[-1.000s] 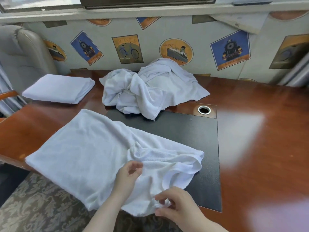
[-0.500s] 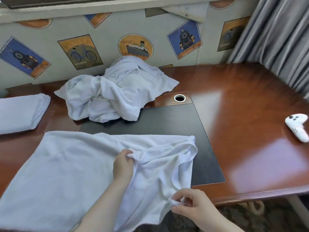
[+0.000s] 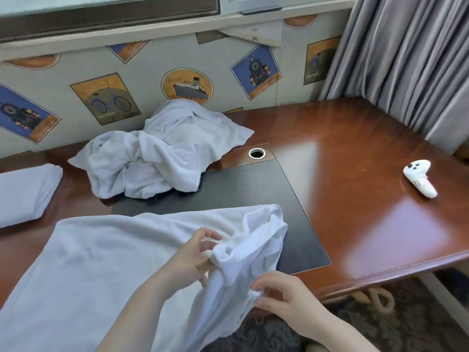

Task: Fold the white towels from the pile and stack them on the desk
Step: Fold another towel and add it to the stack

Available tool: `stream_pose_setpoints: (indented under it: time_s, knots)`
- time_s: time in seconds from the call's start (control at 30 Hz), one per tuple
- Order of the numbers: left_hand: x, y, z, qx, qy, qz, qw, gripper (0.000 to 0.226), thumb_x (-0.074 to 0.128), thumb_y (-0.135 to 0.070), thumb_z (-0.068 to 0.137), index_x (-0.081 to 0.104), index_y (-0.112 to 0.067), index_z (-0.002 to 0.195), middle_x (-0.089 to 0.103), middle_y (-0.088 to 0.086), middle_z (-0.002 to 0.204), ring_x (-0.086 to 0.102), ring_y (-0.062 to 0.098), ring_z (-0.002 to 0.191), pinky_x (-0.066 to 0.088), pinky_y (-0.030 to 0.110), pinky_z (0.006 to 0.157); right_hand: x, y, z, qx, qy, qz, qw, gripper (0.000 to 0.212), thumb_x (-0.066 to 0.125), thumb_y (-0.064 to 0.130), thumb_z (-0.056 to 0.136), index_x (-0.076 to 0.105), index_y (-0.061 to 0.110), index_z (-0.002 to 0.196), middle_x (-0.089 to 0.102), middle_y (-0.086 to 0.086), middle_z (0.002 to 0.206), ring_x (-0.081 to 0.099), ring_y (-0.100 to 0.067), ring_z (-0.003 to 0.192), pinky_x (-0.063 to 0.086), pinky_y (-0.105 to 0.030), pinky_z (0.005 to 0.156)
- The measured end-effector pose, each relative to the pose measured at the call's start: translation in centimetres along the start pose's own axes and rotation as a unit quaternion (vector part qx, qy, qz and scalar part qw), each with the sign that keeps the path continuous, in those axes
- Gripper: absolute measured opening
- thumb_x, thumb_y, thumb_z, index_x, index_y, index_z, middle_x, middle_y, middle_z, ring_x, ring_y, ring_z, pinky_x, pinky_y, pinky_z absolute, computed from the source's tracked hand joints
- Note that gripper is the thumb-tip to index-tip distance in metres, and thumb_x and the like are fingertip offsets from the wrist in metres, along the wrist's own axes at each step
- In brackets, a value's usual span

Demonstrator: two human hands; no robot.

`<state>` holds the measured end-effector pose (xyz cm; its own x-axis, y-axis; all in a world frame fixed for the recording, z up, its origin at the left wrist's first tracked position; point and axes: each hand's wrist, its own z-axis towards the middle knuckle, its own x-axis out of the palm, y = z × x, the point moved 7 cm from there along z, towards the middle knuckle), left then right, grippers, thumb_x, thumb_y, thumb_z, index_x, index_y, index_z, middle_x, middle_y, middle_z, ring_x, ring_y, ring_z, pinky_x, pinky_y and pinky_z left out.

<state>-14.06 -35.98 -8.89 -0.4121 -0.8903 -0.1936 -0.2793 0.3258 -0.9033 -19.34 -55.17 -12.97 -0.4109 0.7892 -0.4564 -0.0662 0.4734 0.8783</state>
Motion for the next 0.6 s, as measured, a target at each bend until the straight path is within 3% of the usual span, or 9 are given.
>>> stream_pose_setpoints:
  time_s: [0.1, 0.13, 0.2, 0.23, 0.3, 0.43, 0.5, 0.6]
  knots:
    - [2.3, 1.5, -0.3, -0.091, 0.059, 0.061, 0.992, 0.079, 0.072, -0.039, 0.081, 0.023, -0.030, 0.142, 0.040, -0.003, 0.142, 0.064, 0.014, 0.100, 0.054, 0.025, 0.077, -0.4, -0.5, -0.2, -0.004, 0.015, 0.016, 1.000, 0.012, 0.070, 0.038, 0.080, 0.072, 0.032, 0.091, 0.067, 0.017, 0.096, 0.061, -0.005, 0.083, 0.050, -0.024, 0.078]
    - [3.5, 1.4, -0.9, -0.097, 0.062, 0.004, 0.993, 0.091, 0.078, -0.048, 0.071, 0.026, -0.026, 0.143, 0.040, 0.003, 0.142, 0.062, 0.020, 0.108, 0.053, 0.030, 0.089, -0.6, -0.5, -0.1, -0.007, 0.022, 0.019, 1.000, 0.009, 0.070, 0.038, 0.080, 0.072, 0.035, 0.089, 0.067, 0.018, 0.095, 0.061, -0.004, 0.081, 0.049, -0.022, 0.076]
    - [4.3, 1.1, -1.3, -0.028, 0.038, -0.097, 0.994, 0.067, 0.074, -0.037, 0.081, 0.043, -0.012, 0.136, 0.056, 0.015, 0.131, 0.059, 0.033, 0.111, 0.042, 0.048, 0.107, -1.2, -0.6, 0.1, -0.014, 0.039, 0.012, 0.999, 0.005, 0.070, 0.039, 0.081, 0.070, 0.042, 0.085, 0.067, 0.019, 0.093, 0.060, -0.004, 0.078, 0.049, -0.022, 0.073]
    - [4.1, 1.0, -0.5, -0.034, 0.001, -0.145, 0.989, 0.053, 0.068, -0.023, 0.087, 0.048, -0.011, 0.135, 0.063, 0.015, 0.122, 0.060, 0.033, 0.110, 0.040, 0.048, 0.109, -1.5, -0.6, 0.2, -0.020, 0.050, 0.003, 0.999, 0.004, 0.069, 0.040, 0.081, 0.069, 0.041, 0.085, 0.066, 0.019, 0.090, 0.059, -0.004, 0.077, 0.048, -0.023, 0.073]
    - [3.6, -0.2, 0.6, -0.017, -0.036, -0.189, 0.981, 0.053, 0.071, -0.007, 0.084, 0.056, -0.018, 0.133, 0.066, 0.008, 0.122, 0.062, 0.025, 0.114, 0.048, 0.038, 0.102, -2.0, -0.6, 0.3, -0.030, 0.064, 0.001, 0.997, 0.012, 0.067, 0.043, 0.079, 0.068, 0.037, 0.089, 0.064, 0.021, 0.087, 0.059, -0.002, 0.077, 0.047, -0.020, 0.071]
    - [1.2, -4.7, 0.3, 0.109, -0.086, -0.245, 0.960, 0.046, 0.064, 0.005, 0.079, 0.070, -0.018, 0.117, 0.067, 0.006, 0.121, 0.065, 0.019, 0.108, 0.053, 0.025, 0.086, -3.3, 0.0, 0.7, -0.071, 0.086, -0.005, 0.994, 0.017, 0.070, 0.039, 0.079, 0.066, 0.037, 0.095, 0.062, 0.023, 0.091, 0.058, -0.004, 0.086, 0.046, -0.017, 0.077]
    - [1.2, -6.2, 0.4, 0.117, -0.126, -0.169, 0.971, 0.029, 0.067, -0.004, 0.081, 0.074, -0.018, 0.106, 0.068, 0.002, 0.119, 0.064, 0.016, 0.109, 0.051, 0.026, 0.090, -3.8, 0.7, 1.1, -0.104, 0.097, -0.017, 0.990, 0.016, 0.072, 0.034, 0.082, 0.068, 0.032, 0.097, 0.062, 0.022, 0.091, 0.056, -0.004, 0.091, 0.047, -0.022, 0.082]
    - [2.0, -7.1, 0.2, 0.066, -0.125, 0.055, 0.988, 0.010, 0.067, -0.021, 0.076, 0.074, -0.023, 0.084, 0.066, -0.012, 0.112, 0.062, 0.008, 0.108, 0.044, 0.026, 0.097, -4.6, 1.7, 1.6, -0.148, 0.108, -0.015, 0.983, 0.015, 0.072, 0.031, 0.083, 0.071, 0.028, 0.097, 0.057, 0.031, 0.086, 0.052, 0.002, 0.092, 0.047, -0.022, 0.084]
